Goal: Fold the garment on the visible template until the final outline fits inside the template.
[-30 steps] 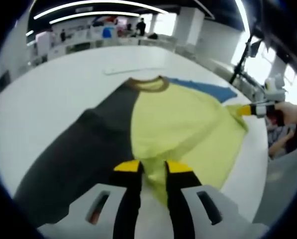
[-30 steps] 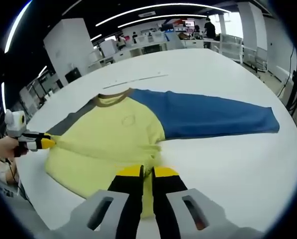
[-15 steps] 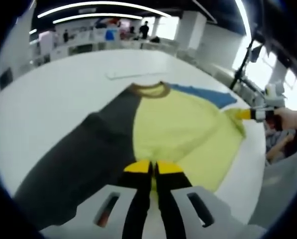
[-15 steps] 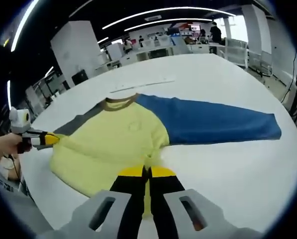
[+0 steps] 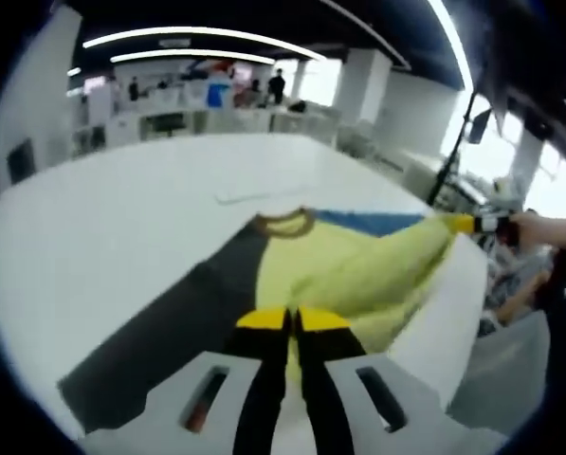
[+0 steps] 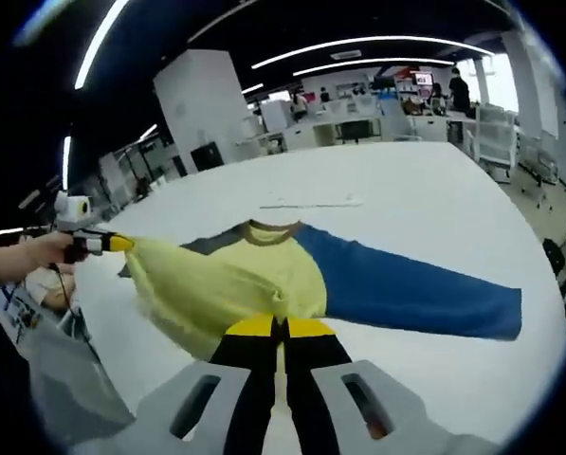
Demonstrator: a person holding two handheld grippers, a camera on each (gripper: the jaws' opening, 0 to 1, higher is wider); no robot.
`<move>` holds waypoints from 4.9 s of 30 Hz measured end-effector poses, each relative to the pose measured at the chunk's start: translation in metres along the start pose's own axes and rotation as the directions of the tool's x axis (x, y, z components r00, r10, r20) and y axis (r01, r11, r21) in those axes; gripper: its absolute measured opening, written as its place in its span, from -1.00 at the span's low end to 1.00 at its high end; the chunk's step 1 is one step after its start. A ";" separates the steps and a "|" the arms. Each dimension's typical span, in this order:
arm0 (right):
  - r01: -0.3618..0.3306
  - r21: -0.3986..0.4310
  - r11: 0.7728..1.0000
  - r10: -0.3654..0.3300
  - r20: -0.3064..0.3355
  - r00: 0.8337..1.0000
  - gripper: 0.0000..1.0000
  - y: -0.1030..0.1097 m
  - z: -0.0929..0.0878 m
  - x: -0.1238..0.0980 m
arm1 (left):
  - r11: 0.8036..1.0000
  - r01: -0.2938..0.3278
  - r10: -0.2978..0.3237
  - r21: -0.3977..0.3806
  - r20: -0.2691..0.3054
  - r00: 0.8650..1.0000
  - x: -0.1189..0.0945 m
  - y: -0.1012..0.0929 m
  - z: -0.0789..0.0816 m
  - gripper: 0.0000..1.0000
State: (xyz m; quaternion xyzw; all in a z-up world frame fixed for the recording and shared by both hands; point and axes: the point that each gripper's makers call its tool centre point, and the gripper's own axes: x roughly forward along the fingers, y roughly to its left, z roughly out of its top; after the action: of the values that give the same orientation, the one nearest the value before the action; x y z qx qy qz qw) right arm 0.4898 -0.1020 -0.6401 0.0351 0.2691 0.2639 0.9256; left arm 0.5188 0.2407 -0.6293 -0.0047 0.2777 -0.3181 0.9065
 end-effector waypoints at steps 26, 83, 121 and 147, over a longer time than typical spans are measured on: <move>-0.272 -0.266 0.925 0.302 0.080 0.950 -0.96 0.018 0.088 -0.010 | 0.983 -0.057 0.030 0.177 0.153 0.988 -0.034 0.002 0.101 -1.00; -0.559 -0.782 0.275 0.072 -0.563 0.824 -0.96 0.069 -0.170 -0.032 | 0.989 0.078 -0.039 0.129 -0.277 0.960 -0.042 -0.058 -0.178 -1.00; -0.543 -0.776 0.320 0.060 -0.556 0.829 -0.90 0.069 -0.202 -0.048 | 0.990 0.114 -0.079 0.081 -0.348 0.934 -0.057 -0.070 -0.216 -0.95; -0.528 -0.838 0.141 0.045 -0.527 0.849 -0.94 0.073 -0.205 -0.059 | 0.985 0.136 -0.083 0.104 -0.407 0.910 -0.072 -0.065 -0.226 -1.00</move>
State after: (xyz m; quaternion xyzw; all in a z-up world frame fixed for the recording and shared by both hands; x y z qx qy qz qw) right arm 0.3072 -0.0847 -0.7713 -0.5512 0.2033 0.5492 0.5943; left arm 0.3211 0.2688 -0.7722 0.1042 0.4354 -0.3801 0.8093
